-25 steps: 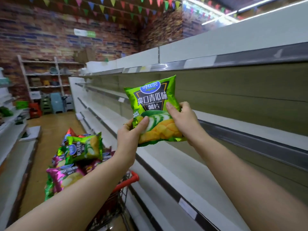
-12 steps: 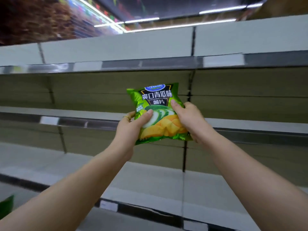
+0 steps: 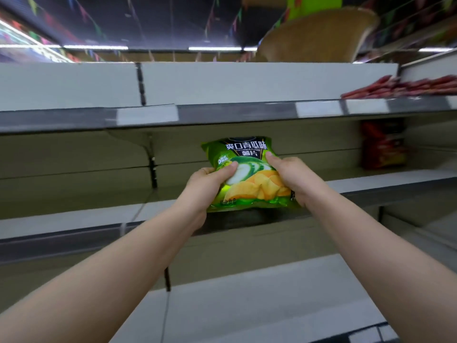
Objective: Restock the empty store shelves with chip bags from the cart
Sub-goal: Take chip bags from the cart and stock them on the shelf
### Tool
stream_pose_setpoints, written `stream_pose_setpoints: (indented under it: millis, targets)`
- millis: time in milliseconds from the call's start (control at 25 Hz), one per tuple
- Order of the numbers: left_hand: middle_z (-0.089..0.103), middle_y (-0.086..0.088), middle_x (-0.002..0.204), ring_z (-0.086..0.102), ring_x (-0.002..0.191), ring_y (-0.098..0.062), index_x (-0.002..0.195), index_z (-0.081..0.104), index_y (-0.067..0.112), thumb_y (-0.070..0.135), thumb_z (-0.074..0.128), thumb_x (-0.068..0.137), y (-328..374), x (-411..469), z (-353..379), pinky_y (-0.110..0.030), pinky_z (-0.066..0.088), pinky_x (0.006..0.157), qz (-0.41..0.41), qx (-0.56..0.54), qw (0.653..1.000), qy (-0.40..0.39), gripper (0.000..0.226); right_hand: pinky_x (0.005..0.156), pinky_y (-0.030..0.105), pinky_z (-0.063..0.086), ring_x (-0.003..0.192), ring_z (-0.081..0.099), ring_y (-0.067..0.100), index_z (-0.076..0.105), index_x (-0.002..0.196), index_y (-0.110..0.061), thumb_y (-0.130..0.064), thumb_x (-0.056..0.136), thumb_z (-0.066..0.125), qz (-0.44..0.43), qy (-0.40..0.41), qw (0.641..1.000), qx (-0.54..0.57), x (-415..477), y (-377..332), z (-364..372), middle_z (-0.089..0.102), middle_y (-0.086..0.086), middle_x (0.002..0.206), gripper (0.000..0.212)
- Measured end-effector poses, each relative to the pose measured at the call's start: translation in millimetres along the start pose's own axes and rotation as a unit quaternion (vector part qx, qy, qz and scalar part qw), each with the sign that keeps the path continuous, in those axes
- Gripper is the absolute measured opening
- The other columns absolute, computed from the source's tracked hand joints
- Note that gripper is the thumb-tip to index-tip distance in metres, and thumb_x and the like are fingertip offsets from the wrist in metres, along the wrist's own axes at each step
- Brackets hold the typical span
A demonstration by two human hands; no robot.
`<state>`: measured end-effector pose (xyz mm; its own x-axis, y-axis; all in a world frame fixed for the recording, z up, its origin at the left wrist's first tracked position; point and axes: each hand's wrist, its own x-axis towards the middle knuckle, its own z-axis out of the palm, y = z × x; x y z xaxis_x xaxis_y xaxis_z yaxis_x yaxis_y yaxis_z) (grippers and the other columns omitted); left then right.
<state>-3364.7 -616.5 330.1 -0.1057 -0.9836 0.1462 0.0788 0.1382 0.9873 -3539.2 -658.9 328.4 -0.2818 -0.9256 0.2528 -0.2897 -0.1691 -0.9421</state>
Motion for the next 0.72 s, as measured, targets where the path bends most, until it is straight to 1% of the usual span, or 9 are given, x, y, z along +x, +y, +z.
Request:
stream_pose_setpoints:
  millis: [40,120,200,360,440,520,640,680,720]
  targets:
    - [0.070,0.004,0.061,0.064,0.047,-0.005,0.109,0.064,0.004,0.030,0.067,0.085,0,10,21,-0.011,0.043,0.039,0.002,0.006,1.000,-0.006,0.036,0.087,0.038,0.052,0.099,0.062,0.031,0.056,0.120,0.000,-0.052,0.089,0.050,0.007,0.007,1.000,0.001,12,5,-20,0.064,0.016,0.111,0.061]
    - [0.066,0.006,0.051,0.061,0.040,-0.003,0.107,0.064,0.004,0.029,0.066,0.087,0,33,65,-0.011,0.040,0.035,0.002,0.016,1.000,-0.015,0.033,0.080,0.031,0.050,0.098,0.061,0.029,0.054,0.124,0.000,-0.052,0.089,0.050,0.013,0.022,1.000,-0.004,38,16,-59,0.063,0.014,0.112,0.062]
    - [0.066,0.002,0.054,0.058,0.036,-0.004,0.107,0.062,0.004,0.029,0.066,0.087,-4,59,111,-0.012,0.038,0.033,-0.004,0.023,1.000,-0.020,0.032,0.075,0.030,0.049,0.093,0.061,0.028,0.052,0.124,0.000,-0.048,0.091,0.051,0.018,0.031,0.999,-0.005,66,28,-99,0.063,0.014,0.107,0.059]
    - [0.065,-0.005,0.074,0.060,0.040,-0.007,0.111,0.061,0.002,0.028,0.069,0.084,-14,109,192,-0.014,0.042,0.037,-0.011,0.035,0.999,-0.021,0.039,0.081,0.039,0.051,0.086,0.061,0.030,0.055,0.119,-0.002,-0.037,0.091,0.053,0.038,0.020,0.999,0.000,119,50,-168,0.063,0.014,0.096,0.046]
    - [0.063,-0.005,0.071,0.059,0.041,-0.009,0.105,0.063,0.004,0.022,0.066,0.086,-19,133,226,-0.014,0.043,0.039,-0.018,0.046,0.999,-0.017,0.027,0.091,0.043,0.050,0.095,0.061,0.031,0.056,0.118,-0.006,-0.046,0.088,0.056,0.046,0.018,0.999,-0.009,144,59,-195,0.063,0.014,0.105,0.051]
    - [0.056,-0.002,0.063,0.054,0.035,-0.008,0.092,0.060,0.010,0.017,0.063,0.088,-24,153,258,-0.013,0.037,0.035,-0.022,0.058,0.998,-0.019,0.008,0.095,0.046,0.048,0.103,0.060,0.033,0.056,0.117,-0.011,-0.051,0.086,0.057,0.042,0.008,0.999,-0.018,168,68,-219,0.062,0.014,0.112,0.052]
    - [0.050,-0.002,0.064,0.046,0.051,-0.014,0.095,0.057,0.012,0.015,0.065,0.087,-35,187,302,-0.017,0.036,0.037,-0.021,0.087,0.996,-0.019,0.012,0.091,0.040,0.048,0.097,0.059,0.031,0.054,0.121,-0.007,-0.039,0.091,0.056,0.051,-0.007,0.999,0.002,204,86,-250,0.062,0.014,0.104,0.044]
    - [0.055,-0.005,0.070,0.045,0.056,-0.015,0.100,0.058,0.009,0.013,0.066,0.086,-39,203,312,-0.016,0.036,0.036,-0.019,0.101,0.995,-0.017,0.017,0.087,0.038,0.048,0.092,0.058,0.029,0.052,0.123,-0.005,-0.035,0.091,0.056,0.065,-0.016,0.998,0.004,214,92,-257,0.061,0.014,0.100,0.043]
    - [0.061,-0.010,0.083,0.048,0.062,-0.017,0.108,0.058,0.004,0.013,0.067,0.085,-43,218,321,-0.015,0.038,0.037,-0.016,0.119,0.993,-0.016,0.027,0.087,0.039,0.047,0.094,0.057,0.030,0.051,0.125,-0.005,-0.033,0.092,0.056,0.082,-0.026,0.996,0.000,223,97,-263,0.060,0.014,0.102,0.044]
